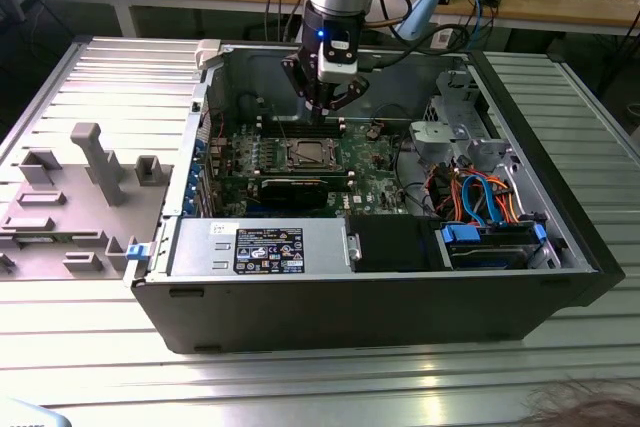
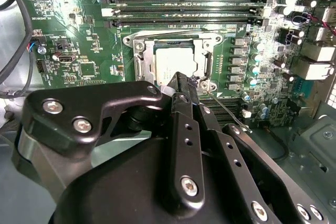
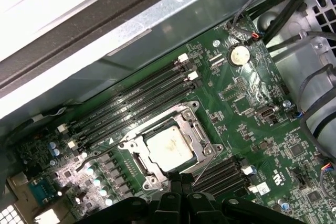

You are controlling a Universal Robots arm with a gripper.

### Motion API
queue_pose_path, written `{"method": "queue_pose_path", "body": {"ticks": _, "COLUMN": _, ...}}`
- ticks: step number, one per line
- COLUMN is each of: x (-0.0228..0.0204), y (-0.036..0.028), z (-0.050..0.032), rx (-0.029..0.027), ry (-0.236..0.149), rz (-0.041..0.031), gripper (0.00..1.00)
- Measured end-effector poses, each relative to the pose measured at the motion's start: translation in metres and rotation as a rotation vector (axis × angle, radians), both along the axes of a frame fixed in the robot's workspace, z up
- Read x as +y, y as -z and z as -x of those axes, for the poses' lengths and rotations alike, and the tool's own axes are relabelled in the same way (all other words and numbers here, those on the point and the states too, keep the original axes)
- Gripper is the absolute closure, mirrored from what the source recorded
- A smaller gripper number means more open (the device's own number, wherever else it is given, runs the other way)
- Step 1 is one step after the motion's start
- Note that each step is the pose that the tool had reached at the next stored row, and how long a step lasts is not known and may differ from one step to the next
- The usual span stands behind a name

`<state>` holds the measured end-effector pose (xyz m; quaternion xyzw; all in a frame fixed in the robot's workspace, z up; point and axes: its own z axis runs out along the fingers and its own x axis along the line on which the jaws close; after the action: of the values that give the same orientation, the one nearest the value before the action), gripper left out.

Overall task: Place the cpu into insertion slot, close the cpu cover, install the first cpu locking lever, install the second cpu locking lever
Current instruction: 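Install the first cpu locking lever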

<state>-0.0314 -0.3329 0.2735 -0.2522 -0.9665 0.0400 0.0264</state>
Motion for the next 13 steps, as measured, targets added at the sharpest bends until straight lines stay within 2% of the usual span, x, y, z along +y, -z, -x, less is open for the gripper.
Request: {"method": "queue_pose_path", "body": {"ticks": 13, "x": 0.0000, "y": 0.0000, "z": 0.0000, "rx": 0.0000, "ry": -0.030, "rz": 0.0000, "gripper": 0.89}}
